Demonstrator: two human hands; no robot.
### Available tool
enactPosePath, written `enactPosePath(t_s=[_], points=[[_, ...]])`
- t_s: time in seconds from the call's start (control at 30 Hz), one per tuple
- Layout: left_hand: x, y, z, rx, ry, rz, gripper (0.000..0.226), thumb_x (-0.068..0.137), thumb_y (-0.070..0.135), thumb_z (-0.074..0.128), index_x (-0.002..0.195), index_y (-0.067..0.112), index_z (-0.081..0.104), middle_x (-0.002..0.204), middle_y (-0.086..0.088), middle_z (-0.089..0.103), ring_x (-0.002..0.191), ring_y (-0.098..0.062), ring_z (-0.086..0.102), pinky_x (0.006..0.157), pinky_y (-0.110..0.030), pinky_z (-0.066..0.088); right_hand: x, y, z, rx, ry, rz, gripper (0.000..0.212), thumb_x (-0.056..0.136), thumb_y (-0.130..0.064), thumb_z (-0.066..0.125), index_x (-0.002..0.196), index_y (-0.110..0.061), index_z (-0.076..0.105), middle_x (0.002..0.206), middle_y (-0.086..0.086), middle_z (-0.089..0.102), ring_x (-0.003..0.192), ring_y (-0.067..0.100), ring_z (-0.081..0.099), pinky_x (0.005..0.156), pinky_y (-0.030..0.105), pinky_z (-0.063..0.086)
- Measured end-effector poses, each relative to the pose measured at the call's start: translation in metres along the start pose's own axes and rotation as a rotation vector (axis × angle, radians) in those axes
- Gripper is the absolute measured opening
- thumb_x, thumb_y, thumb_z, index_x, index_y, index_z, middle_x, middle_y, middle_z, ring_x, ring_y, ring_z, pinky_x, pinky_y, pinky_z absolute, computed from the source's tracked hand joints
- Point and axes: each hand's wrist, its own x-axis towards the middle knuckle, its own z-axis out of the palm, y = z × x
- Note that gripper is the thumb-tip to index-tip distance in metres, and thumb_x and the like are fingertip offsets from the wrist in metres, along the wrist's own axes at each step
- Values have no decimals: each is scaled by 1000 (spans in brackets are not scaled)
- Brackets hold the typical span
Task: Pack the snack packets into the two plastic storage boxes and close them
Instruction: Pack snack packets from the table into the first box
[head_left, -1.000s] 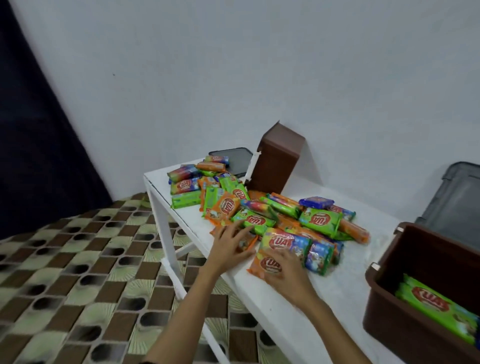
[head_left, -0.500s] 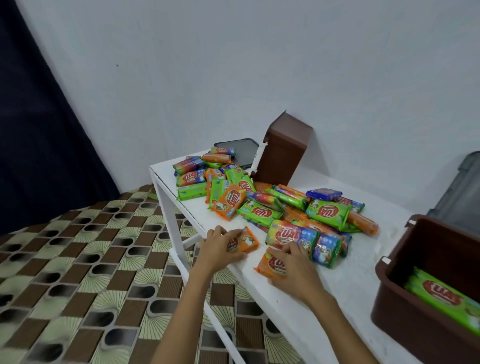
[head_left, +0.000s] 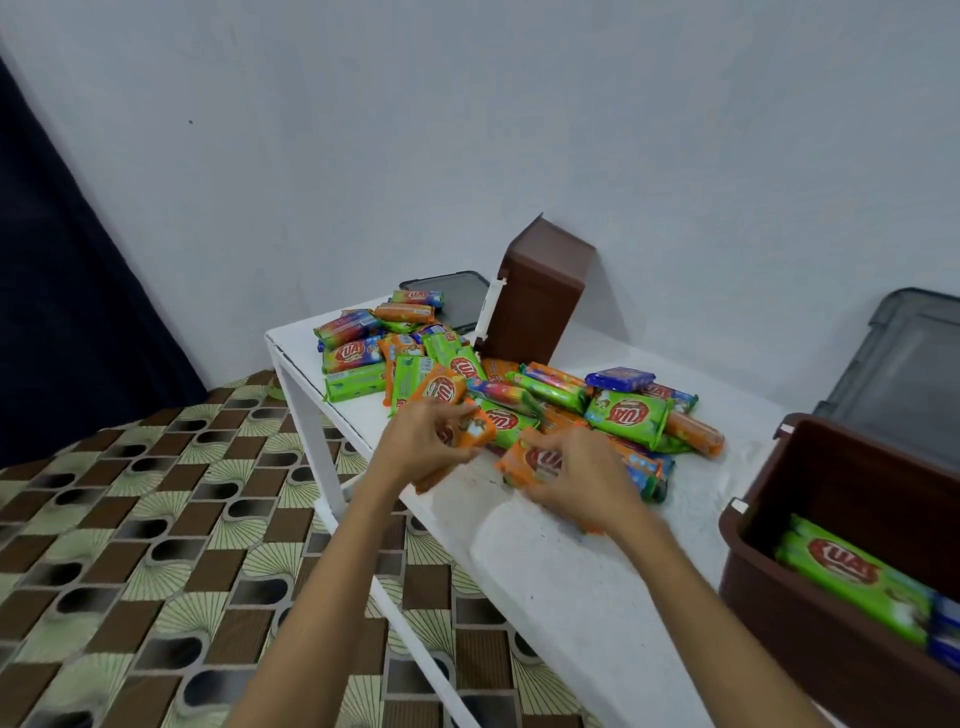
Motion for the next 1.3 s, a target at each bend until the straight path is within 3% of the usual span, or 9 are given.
enactPosePath(t_s=[0.13,0.3,0.43,0.57,0.67,0.73,0.9,1.07,1.3], points=[[25,40,-33,7,1,172,59,68,36,79,122,30,59,108,4,65,92,-8,55,74,-18,40,-6,-7,-61,-72,188,-5,61,71,-27,78,128,-30,55,81,1,65,68,13,57,63,27,42],[47,115,-45,-40,-75,458,58,66,30,82,120,25,62,111,-1,65,97,-15,59,85,-29,47,-37,31,-126,-96,366,102,66,64,-25,80,126,-28,58,118,4,66,109,21,60,88,26,44],[58,184,-22,-75,-207,676,56,67,28,82,119,26,63,108,1,64,96,-11,58,85,-26,48,-80,72,-167,-146,437,225,75,60,-24,84,129,-27,55,119,7,66,111,23,59,92,27,41],[59,251,20,-77,-359,902,56,67,31,82,119,29,62,113,3,63,98,-7,55,85,-13,39,-129,108,-199,-207,420,331,80,60,-21,85,132,-25,51,122,10,63,113,24,58,90,29,40],[58,296,58,-12,-456,1057,58,66,36,81,121,30,61,110,-1,66,96,-14,59,84,-25,42,-159,136,-215,-271,363,418,79,58,-22,86,130,-27,53,121,9,64,110,22,59,83,25,38],[57,318,85,60,-531,1121,61,66,37,81,122,28,60,109,-2,66,93,-16,59,80,-26,43,-175,154,-219,-303,279,484,78,59,-24,86,129,-29,53,120,9,64,107,20,59,81,22,36],[50,340,150,230,-648,1170,63,65,35,80,123,26,59,115,0,65,100,-17,59,84,-27,42,-184,191,-199,-359,93,509,76,61,-26,83,130,-30,51,118,0,64,91,10,54,79,21,39],[51,337,172,343,-654,1195,63,64,35,80,122,30,57,114,1,62,102,-19,54,88,-29,40,-167,213,-173,-426,2,514,76,60,-26,83,129,-28,52,121,1,60,107,19,56,89,29,46],[39,330,191,497,-729,1160,71,64,33,80,124,20,45,117,-7,60,102,-23,57,83,-37,49,-162,215,-154,-574,-114,472,74,68,-27,78,134,-23,45,122,5,54,112,21,51,85,27,40]])
